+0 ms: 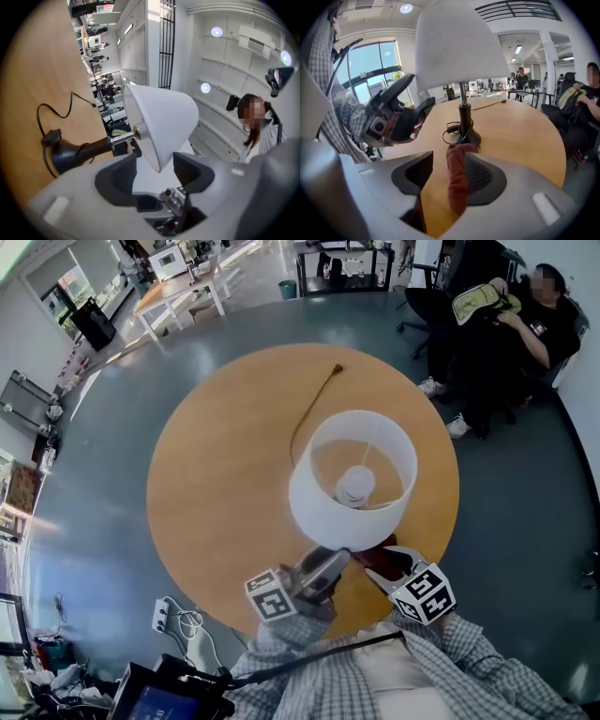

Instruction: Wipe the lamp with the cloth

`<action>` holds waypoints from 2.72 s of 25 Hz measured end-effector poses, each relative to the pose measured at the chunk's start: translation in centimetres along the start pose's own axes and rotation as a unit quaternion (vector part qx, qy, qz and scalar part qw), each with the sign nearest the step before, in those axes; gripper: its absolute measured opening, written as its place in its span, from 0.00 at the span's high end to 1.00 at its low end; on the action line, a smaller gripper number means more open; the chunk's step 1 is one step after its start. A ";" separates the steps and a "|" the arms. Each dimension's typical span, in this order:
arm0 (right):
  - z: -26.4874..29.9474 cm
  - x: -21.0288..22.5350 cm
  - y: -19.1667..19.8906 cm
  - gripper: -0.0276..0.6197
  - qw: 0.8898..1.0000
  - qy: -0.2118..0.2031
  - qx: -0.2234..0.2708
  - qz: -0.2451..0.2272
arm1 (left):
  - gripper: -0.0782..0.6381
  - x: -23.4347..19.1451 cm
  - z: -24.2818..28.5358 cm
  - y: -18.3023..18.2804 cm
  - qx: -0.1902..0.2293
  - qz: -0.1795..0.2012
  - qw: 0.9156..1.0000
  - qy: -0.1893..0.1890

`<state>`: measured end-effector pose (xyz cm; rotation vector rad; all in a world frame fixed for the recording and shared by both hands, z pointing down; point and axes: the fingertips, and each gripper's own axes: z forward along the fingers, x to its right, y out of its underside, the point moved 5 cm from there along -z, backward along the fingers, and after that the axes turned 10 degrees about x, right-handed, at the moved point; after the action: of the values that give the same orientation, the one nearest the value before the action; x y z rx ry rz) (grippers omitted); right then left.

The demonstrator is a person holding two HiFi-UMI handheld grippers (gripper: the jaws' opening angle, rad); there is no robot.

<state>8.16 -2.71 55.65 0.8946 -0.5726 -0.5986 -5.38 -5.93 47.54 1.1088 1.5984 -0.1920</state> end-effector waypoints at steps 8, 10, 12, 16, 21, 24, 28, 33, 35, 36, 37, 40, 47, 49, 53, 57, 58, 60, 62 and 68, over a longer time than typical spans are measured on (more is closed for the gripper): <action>5.0 0.9 3.2 0.57 0.991 -0.016 -0.106 -0.085 | 0.57 0.5 0.9 -0.4 0.023 0.008 1.000 -0.013; 5.4 1.1 3.7 0.61 0.986 -0.006 -0.129 -0.103 | 0.62 0.9 0.9 -0.6 0.026 0.016 1.000 -0.008; 5.7 1.4 4.0 0.72 0.985 0.002 -0.135 -0.108 | 0.69 1.4 1.0 -0.7 0.029 0.023 0.999 -0.001; 6.2 2.0 4.6 0.78 0.991 0.006 -0.124 -0.051 | 0.73 1.3 0.3 -0.8 0.036 0.028 0.999 -0.001; 3.8 3.8 3.6 0.80 0.996 0.042 -0.071 0.027 | 0.73 1.2 -0.1 -0.7 0.037 0.029 0.999 0.000; 1.1 6.2 2.5 0.80 0.994 0.069 -0.025 0.080 | 0.73 1.0 -0.1 -0.5 0.037 0.030 0.999 0.000; -3.2 9.8 -1.4 0.80 0.983 0.113 0.061 0.129 | 0.73 1.0 0.1 -0.4 0.034 0.033 0.999 0.000; -7.1 11.9 -10.6 0.80 0.969 0.098 0.187 0.128 | 0.73 1.2 0.1 -0.3 0.032 0.031 0.999 0.001; -8.2 11.8 -14.4 0.80 0.963 0.080 0.228 0.118 | 0.73 1.4 0.2 -0.4 0.031 0.031 0.999 0.001; -8.6 11.5 -16.2 0.80 0.960 0.068 0.249 0.113 | 0.73 1.5 0.2 -0.4 0.030 0.031 0.999 0.001; -9.0 11.2 -17.9 0.80 0.955 0.053 0.270 0.108 | 0.73 1.5 0.2 -0.4 0.030 0.031 0.999 0.001; -9.6 10.0 -22.0 0.80 0.938 0.001 0.331 0.108 | 0.73 1.4 -0.3 -0.4 0.030 0.031 0.999 0.002; -7.4 9.9 -22.6 0.80 0.921 -0.049 0.347 0.171 | 0.73 1.5 0.0 -0.4 0.031 0.030 0.999 0.002; -6.7 10.6 -21.6 0.80 0.919 -0.049 0.337 0.199 | 0.73 1.4 0.3 -0.5 0.031 0.030 0.999 0.002; -5.2 11.9 -19.2 0.80 0.929 -0.035 0.296 0.218 | 0.73 1.5 0.3 -0.5 0.032 0.030 0.999 0.002; -4.5 12.8 -18.4 0.80 0.939 -0.029 0.266 0.216 | 0.73 1.6 0.5 -0.5 0.030 0.028 0.999 0.003; -4.5 12.8 -18.6 0.79 0.940 -0.030 0.265 0.211 | 0.73 1.5 0.5 -0.5 0.030 0.028 0.999 0.003; -4.5 12.6 -19.2 0.79 0.941 -0.040 0.271 0.197 | 0.73 1.5 0.1 -0.2 0.030 0.029 0.999 0.004; -4.7 12.0 -20.1 0.79 0.941 -0.053 0.282 0.182 | 0.73 1.5 -0.5 0.2 0.029 0.029 0.999 0.004; -5.0 10.8 -26.4 0.79 0.925 -0.120 0.331 0.143 | 0.73 1.6 -1.0 0.1 0.028 0.030 0.999 0.004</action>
<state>12.88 -20.30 33.17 1.3479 -1.1461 -0.2396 -5.91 -4.34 46.63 1.2007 1.5741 -0.1948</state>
